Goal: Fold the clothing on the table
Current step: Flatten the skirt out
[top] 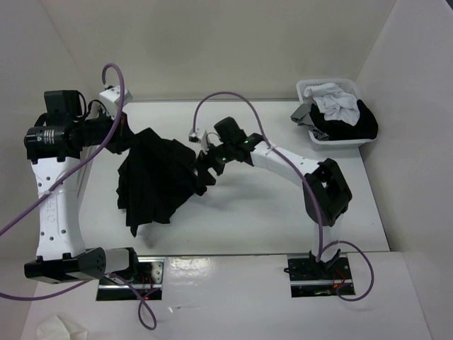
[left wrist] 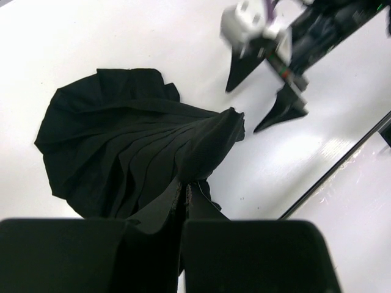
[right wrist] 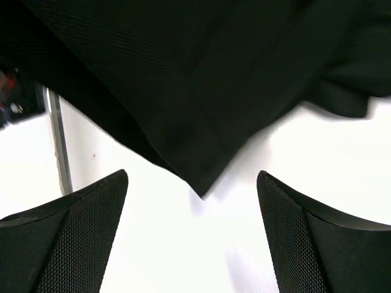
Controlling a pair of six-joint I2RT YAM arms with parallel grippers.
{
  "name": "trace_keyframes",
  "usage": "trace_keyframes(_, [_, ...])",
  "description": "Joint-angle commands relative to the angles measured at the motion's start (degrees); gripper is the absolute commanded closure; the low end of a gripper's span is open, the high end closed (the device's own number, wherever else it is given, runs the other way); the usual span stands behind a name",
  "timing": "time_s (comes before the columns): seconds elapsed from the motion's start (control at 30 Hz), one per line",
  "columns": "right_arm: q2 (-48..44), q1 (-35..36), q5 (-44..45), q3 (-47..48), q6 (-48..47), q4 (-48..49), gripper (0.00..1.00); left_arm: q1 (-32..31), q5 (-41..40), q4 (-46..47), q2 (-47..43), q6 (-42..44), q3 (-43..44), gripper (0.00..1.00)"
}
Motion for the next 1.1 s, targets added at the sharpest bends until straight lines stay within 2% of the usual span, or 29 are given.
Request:
trace_keyframes(0.0, [-4.32, -1.61, -5.51, 0.80, 3.48, 2.41, 0.10, 0.69, 2.47, 1.43, -1.43, 0.07, 0.17, 1.00])
trace_keyframes(0.6, [-1.51, -2.23, -9.65, 0.79, 5.95, 4.87, 0.10, 2.36, 3.01, 1.96, -0.90, -0.46, -0.35, 1.00])
trace_keyframes(1.07, [5.43, 2.17, -4.55, 4.40, 8.05, 8.39, 0.10, 2.89, 2.48, 1.96, -0.90, -0.46, -0.35, 1.00])
